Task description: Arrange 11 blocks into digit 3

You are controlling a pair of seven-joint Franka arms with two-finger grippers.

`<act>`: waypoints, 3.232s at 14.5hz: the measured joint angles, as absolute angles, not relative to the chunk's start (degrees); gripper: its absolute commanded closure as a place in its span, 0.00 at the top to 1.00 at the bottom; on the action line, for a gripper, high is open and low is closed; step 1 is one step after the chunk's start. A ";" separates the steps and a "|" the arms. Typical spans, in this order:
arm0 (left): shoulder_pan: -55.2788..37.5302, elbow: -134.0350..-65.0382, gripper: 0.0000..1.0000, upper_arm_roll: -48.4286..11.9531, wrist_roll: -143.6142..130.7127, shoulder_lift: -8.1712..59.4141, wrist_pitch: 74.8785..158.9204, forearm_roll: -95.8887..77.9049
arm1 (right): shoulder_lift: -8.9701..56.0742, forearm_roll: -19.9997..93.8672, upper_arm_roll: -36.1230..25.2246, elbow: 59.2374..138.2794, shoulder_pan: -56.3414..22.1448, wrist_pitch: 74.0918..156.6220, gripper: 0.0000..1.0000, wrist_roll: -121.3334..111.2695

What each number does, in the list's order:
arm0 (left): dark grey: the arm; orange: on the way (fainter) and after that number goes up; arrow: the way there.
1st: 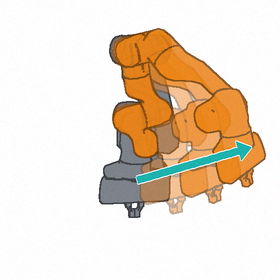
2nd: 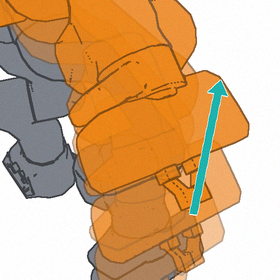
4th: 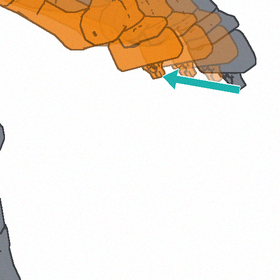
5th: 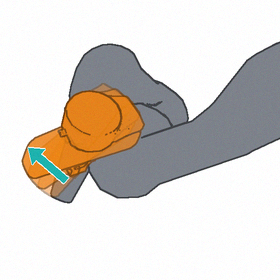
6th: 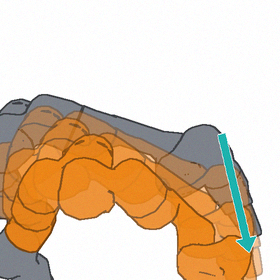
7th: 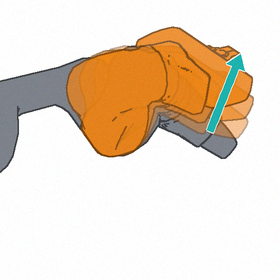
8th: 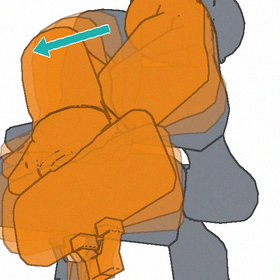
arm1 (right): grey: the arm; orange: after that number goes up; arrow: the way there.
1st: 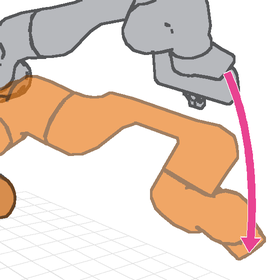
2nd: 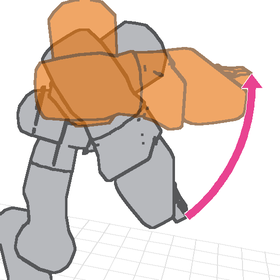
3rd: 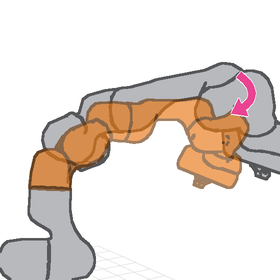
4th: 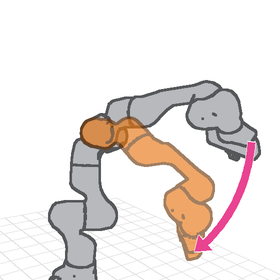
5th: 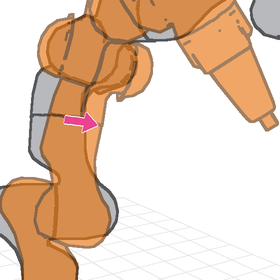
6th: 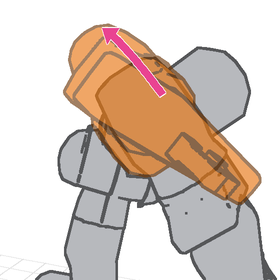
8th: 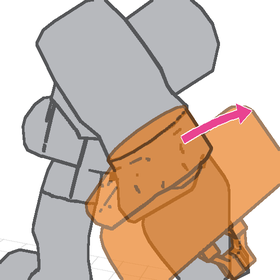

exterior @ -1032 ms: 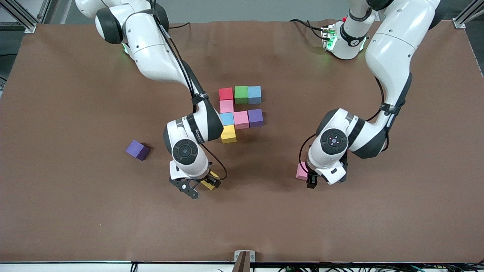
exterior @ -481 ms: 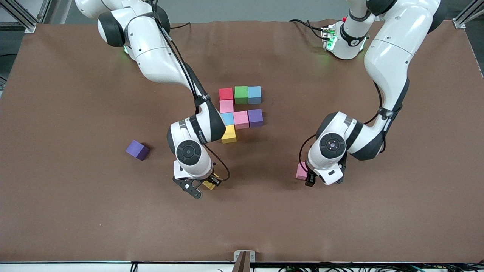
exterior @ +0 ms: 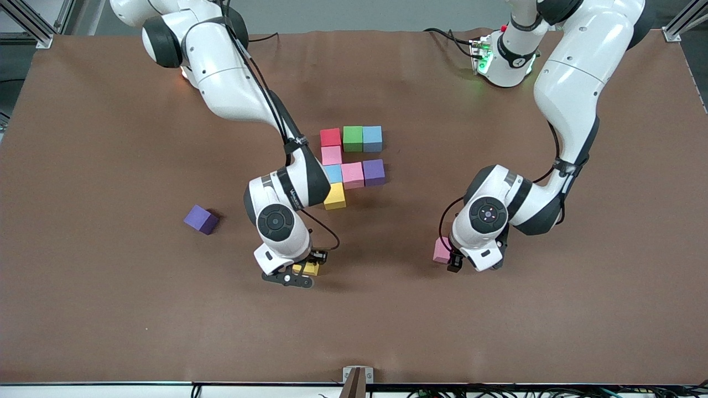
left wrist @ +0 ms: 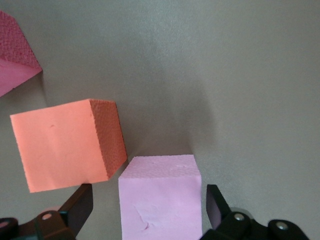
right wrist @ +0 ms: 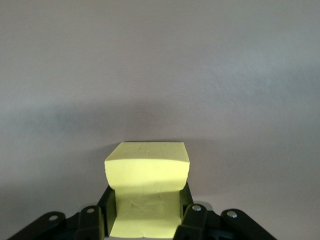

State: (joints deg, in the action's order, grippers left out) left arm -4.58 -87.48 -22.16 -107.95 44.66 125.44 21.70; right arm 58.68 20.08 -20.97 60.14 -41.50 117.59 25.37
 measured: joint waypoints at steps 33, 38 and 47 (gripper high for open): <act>-4.40 -86.39 0.29 -22.81 -108.03 44.54 126.30 20.02 | 42.53 21.33 -19.84 89.22 -55.61 132.50 0.03 16.09; -4.40 -86.39 0.29 -22.81 -108.03 44.54 126.03 20.02 | 42.53 21.35 -19.77 89.25 -55.68 132.66 0.03 17.64; -4.47 -86.39 0.29 -23.01 -108.04 44.54 125.53 18.73 | 42.53 21.35 -19.70 89.53 -55.71 132.67 0.04 18.01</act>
State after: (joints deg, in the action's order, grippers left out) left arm -4.47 -86.39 -23.01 -108.04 44.54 125.53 18.73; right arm 42.53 21.35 -19.70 89.53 -55.71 132.67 18.01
